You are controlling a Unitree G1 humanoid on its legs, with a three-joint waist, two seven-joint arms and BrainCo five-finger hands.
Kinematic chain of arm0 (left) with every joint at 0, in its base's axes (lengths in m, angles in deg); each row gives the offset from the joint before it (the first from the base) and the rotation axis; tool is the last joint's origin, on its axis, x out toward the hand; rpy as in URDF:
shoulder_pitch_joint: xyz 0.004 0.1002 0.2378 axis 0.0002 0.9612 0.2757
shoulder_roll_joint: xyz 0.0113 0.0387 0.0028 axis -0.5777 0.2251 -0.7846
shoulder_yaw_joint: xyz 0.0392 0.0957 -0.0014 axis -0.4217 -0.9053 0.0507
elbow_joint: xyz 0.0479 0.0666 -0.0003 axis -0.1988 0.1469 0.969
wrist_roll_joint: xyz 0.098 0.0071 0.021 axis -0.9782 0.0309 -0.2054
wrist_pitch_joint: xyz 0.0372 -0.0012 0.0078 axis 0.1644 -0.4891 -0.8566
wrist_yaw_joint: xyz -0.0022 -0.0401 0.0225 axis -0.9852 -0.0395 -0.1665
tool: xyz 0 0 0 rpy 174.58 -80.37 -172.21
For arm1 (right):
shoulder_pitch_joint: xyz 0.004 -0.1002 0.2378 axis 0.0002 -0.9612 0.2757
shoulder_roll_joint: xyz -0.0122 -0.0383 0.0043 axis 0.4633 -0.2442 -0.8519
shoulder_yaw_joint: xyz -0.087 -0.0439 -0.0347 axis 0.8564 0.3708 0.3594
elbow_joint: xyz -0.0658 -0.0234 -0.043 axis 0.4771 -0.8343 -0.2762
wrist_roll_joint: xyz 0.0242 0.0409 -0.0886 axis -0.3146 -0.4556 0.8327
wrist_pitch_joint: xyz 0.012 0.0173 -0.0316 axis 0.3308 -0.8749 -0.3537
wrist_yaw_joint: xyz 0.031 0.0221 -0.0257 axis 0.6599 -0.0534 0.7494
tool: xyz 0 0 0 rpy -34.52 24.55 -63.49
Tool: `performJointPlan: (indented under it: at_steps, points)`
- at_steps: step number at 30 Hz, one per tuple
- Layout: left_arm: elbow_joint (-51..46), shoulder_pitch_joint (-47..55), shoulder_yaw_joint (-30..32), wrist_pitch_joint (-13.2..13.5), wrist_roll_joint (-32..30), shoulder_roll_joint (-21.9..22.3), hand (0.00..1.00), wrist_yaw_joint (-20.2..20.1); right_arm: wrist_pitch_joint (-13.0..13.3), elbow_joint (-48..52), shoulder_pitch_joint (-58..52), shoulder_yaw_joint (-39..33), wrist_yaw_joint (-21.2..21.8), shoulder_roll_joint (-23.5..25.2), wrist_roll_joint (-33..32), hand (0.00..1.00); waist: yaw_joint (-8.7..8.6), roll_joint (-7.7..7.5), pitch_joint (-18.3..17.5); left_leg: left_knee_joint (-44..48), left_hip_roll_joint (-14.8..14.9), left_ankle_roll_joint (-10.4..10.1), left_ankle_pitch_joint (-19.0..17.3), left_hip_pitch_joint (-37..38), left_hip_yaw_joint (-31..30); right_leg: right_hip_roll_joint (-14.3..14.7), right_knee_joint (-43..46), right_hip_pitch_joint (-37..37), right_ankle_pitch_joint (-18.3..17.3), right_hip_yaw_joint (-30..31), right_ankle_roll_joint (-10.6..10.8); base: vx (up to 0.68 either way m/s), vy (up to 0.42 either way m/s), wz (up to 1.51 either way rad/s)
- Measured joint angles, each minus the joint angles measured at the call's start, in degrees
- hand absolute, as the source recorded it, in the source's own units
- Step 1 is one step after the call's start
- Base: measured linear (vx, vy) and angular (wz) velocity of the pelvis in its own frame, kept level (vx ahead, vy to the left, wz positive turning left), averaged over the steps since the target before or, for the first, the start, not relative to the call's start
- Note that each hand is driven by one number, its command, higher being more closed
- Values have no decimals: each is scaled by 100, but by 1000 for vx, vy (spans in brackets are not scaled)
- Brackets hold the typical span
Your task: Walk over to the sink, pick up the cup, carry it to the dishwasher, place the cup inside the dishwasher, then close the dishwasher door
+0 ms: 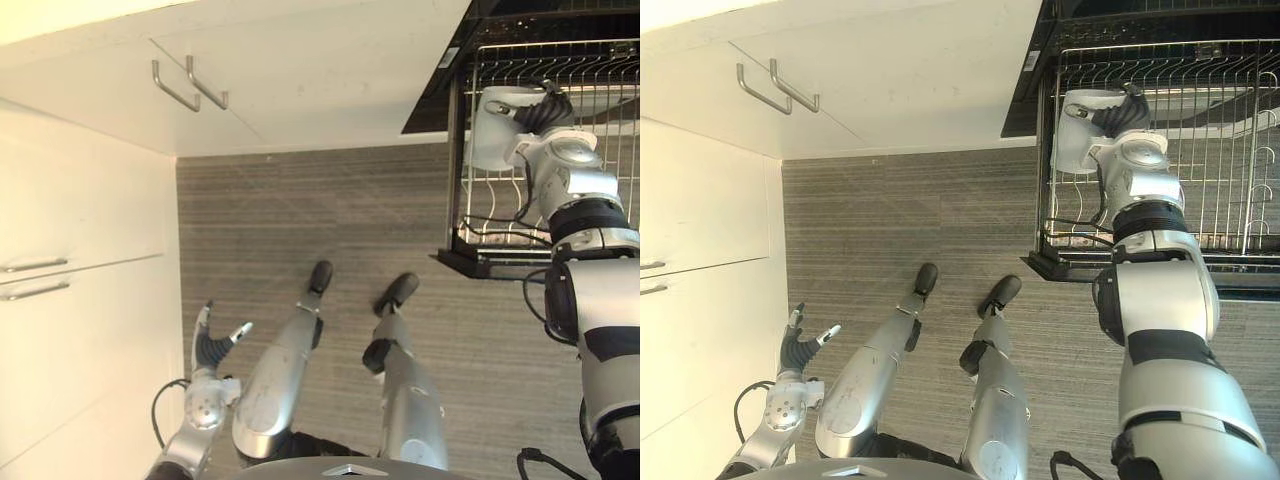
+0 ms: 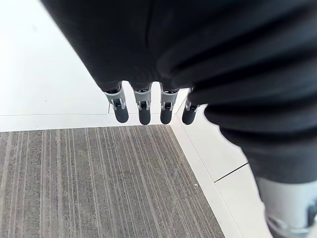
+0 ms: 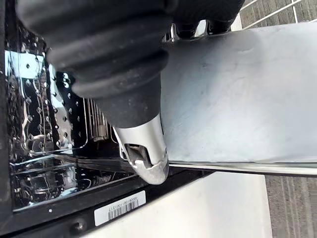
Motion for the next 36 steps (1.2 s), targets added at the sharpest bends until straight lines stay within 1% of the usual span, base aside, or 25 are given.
performJointPlan:
  at_steps: [1, 4, 8, 9, 11, 13, 14, 16, 17, 19, 20, 21, 22, 23, 24, 25, 26, 27, 29, 31, 32, 33, 34, 35, 36]
  points:
    - [-2, -1, 0, -25, 0, -1, 0, -17, -57, -5, 55, 4, 45, 9, -2, 0, -12, 2, -2, -13, 3, -11, 13, 8, -10, 4, 0, 4, -1, -4, -4, 0, 0, 0]
    - [-9, -14, 0, -76, 1, -11, 0, -80, -60, -119, 170, -1, 51, 19, -4, 0, -11, 3, -2, -19, 11, -27, 25, 33, -35, 16, 0, 30, 1, -26, -49, 6, 1, 3]
    - [-5, -17, 0, -166, 0, -13, 0, -97, -65, -200, 220, -12, 177, -2, 49, 0, -33, 2, -2, -186, 12, -24, 93, 312, -45, 7, -1, 243, -17, -36, -45, 16, 13, 4]
    - [-5, -17, 2, -173, 6, -24, 0, -196, -45, -179, 230, -11, 241, -16, 68, 0, -57, 1, -2, -235, 12, -22, 113, 373, -40, 4, -1, 285, -26, -37, -35, 0, 0, 0]
    - [3, -15, 11, -172, 60, -59, 0, -426, -46, -14, 216, -12, 389, -40, 36, 0, -122, -4, -1, -245, 20, -27, 118, 441, -22, 10, -2, 343, -52, -38, -8, 0, 0, 0]
    - [125, -12, 30, -135, 130, -98, 0, -643, -21, 651, -31, -110, 653, -52, -172, 0, -248, -28, 1, -351, 22, -27, 146, 595, 33, 3, -2, 433, -53, 4, -4, 21, 10, -7]
    - [133, 3, 35, -135, 146, -110, 0, -679, -7, 874, -151, -124, 695, -51, -247, 0, -278, -48, -3, -372, 25, -26, 146, 642, 56, 2, -2, 460, -56, 28, 0, 40, 16, -12]
    - [173, 38, 59, -133, 228, -174, 0, -756, 90, 1730, -735, -391, 881, -25, -490, 0, -410, -150, 5, -447, 36, -14, 144, 848, 123, 4, -1, 605, -68, 106, 18, 54, 18, -14]
    - [181, 63, 78, -133, 228, -198, 0, -767, 107, 1967, -923, -514, 910, 2, -532, 0, -432, -201, -2, -481, 41, -14, 144, 904, 153, 5, -2, 632, -68, 135, 18, 60, 15, -20]
    - [239, 231, 303, -124, 230, -252, 0, -849, 234, 3035, -1866, -996, 923, 334, -660, 0, -647, -483, -52, -612, 61, -4, 138, 1169, 237, 10, -1, 799, -85, 216, 42, 93, 14, -18]
    - [320, 278, 338, -132, 230, -275, 0, -879, 266, 3304, -2160, -1117, 924, 464, -680, 0, -686, -567, -104, -633, 67, 7, 128, 1222, 258, 13, -1, 834, -97, 239, 59, 115, 16, -25]
    - [431, 414, 460, -141, 230, -297, 0, -934, 335, 3827, -2779, -1315, 922, 760, -732, 0, -749, -759, -290, -634, 93, 17, 69, 1282, 364, 28, -2, 845, -133, 336, 104, 91, 15, -31]
    - [570, 537, 548, -168, 235, -291, 0, -961, 389, 4363, -3403, -1498, 924, 1087, -745, 0, -840, -898, -441, -631, 109, 36, 10, 1382, 416, 36, -2, 922, -195, 389, 159, 127, 24, -30]
    - [644, 571, 564, -198, 230, -291, 0, -963, 464, 4638, -3739, -1586, 956, 1250, -770, 0, -882, -943, -505, -623, 114, 38, -30, 1448, 430, 39, -2, 992, -242, 398, 167, 131, 34, -23]
    - [819, 698, 664, -244, 225, -269, 0, -975, 603, 5164, -4367, -1691, 1048, 1612, -806, 0, -943, -1029, -655, -616, 127, 55, -109, 1580, 485, 54, -2, 1110, -293, 454, 146, 117, 36, -23]
    - [923, 819, 756, -277, 225, -232, 0, -971, 697, 5596, -4804, -1687, 1136, 1886, -763, 0, -974, -1058, -763, -602, 152, 72, -210, 1636, 523, 71, -2, 1203, -339, 477, 180, 122, 46, -34]
    - [1073, 975, 853, -277, 225, -185, 0, -969, 849, 6157, -5328, -1631, 1227, 2228, -596, 0, -977, -1063, -923, -585, 179, 106, -325, 1739, 546, 79, -1, 1291, -385, 458, 207, 101, 38, -26]
    - [1130, 1051, 930, -278, 227, -137, 0, -959, 944, 6385, -5544, -1570, 1280, 2375, -476, 0, -985, -1060, -986, -586, 181, 102, -356, 1787, 549, 80, -1, 1340, -396, 449, 188, 121, 37, -10]
    - [1304, 1264, 1233, -255, 263, 134, 0, -849, 1273, 6872, -6065, -1330, 1443, 2783, -117, 0, -987, -982, -1095, -597, 169, 85, -374, 2003, 380, 84, -4, 1629, -488, 255, 169, 128, 16, 34]
    - [1366, 1378, 1408, -248, 263, 264, 0, -750, 1365, 6894, -6276, -1312, 1515, 2949, 1, 0, -937, -949, -1267, -619, 146, 55, -354, 2013, 182, 74, -5, 1733, -549, 28, 170, 133, 9, 71]
    - [1435, 1497, 1630, -187, 250, 363, 0, -692, 1441, 6903, -6464, -1310, 1514, 3027, 60, 0, -874, -957, -1432, -649, 150, 107, -400, 2030, 116, 33, -3, 1837, -611, -211, 168, 150, 23, 80]
    - [1485, 1540, 1755, -178, 250, 416, 0, -693, 1459, 6909, -6522, -1342, 1512, 3056, 59, 0, -864, -958, -1504, -656, 250, 170, -435, 2023, 424, 6, -2, 1880, -621, -328, 171, 182, 34, 106]
    - [1528, 1632, 2047, -167, 214, 571, 0, -702, 1475, 6983, -6652, -1505, 1486, 3075, 47, 0, -921, -939, -1638, -664, 534, 314, -464, 2048, 1282, -91, 0, 1995, -656, -627, 212, 184, 86, 127]
    - [1557, 1695, 2267, -142, 113, 750, 0, -695, 1550, 7020, -6730, -1792, 1486, 3042, -103, 0, -1016, -877, -1709, -672, 741, 373, -342, 2181, 2031, -204, 30, 2148, -701, -912, 296, 196, 111, 131]
    - [1564, 1742, 2321, -131, 21, 829, 0, -687, 1575, 7000, -6727, -1932, 1483, 3017, -258, 0, -1040, -830, -1731, -737, 748, 132, -208, 2260, 2214, -259, 92, 2211, -740, -995, 359, 156, 156, 99]
